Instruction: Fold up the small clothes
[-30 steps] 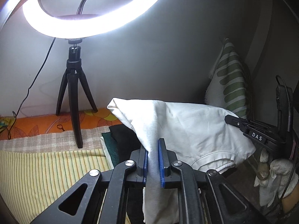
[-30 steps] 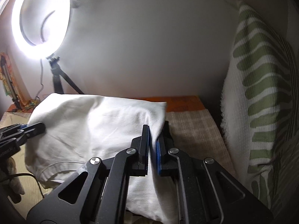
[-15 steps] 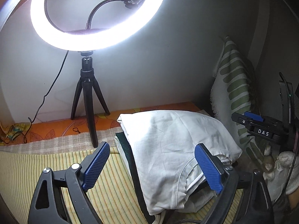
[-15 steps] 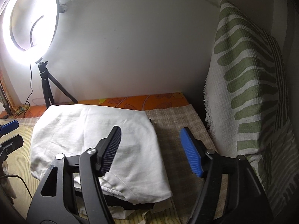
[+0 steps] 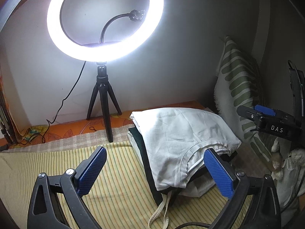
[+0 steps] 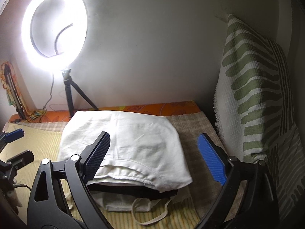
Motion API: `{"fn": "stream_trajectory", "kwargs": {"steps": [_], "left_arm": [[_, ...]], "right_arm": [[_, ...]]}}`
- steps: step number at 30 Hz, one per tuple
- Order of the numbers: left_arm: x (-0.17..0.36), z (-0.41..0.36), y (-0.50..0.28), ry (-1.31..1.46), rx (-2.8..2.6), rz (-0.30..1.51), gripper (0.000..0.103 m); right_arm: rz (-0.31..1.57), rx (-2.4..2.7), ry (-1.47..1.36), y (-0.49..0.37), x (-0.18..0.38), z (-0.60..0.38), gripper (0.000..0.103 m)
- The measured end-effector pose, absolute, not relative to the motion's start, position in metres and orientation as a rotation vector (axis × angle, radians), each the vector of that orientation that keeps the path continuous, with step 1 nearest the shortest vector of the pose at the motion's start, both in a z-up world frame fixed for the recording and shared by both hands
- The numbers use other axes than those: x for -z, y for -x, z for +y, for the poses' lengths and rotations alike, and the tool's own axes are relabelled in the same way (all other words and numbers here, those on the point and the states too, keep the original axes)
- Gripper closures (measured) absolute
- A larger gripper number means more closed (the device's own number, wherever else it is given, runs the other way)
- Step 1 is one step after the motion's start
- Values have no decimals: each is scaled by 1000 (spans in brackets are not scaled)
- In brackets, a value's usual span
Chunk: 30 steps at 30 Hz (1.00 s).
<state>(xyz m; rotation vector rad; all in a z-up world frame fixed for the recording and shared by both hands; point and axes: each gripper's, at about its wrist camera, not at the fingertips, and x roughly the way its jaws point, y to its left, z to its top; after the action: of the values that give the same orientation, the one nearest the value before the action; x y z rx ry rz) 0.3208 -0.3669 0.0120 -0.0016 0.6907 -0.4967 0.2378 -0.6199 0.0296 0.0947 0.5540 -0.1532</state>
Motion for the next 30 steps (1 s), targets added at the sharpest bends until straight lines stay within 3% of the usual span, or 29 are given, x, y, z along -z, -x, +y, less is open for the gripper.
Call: {"fn": "stream_trajectory", "kwargs": {"steps": [30], "left_arm": [[-39, -256, -160, -100, 490, 605, 0]], "right_arm": [[561, 55, -104, -107, -24, -472, 2]]}}
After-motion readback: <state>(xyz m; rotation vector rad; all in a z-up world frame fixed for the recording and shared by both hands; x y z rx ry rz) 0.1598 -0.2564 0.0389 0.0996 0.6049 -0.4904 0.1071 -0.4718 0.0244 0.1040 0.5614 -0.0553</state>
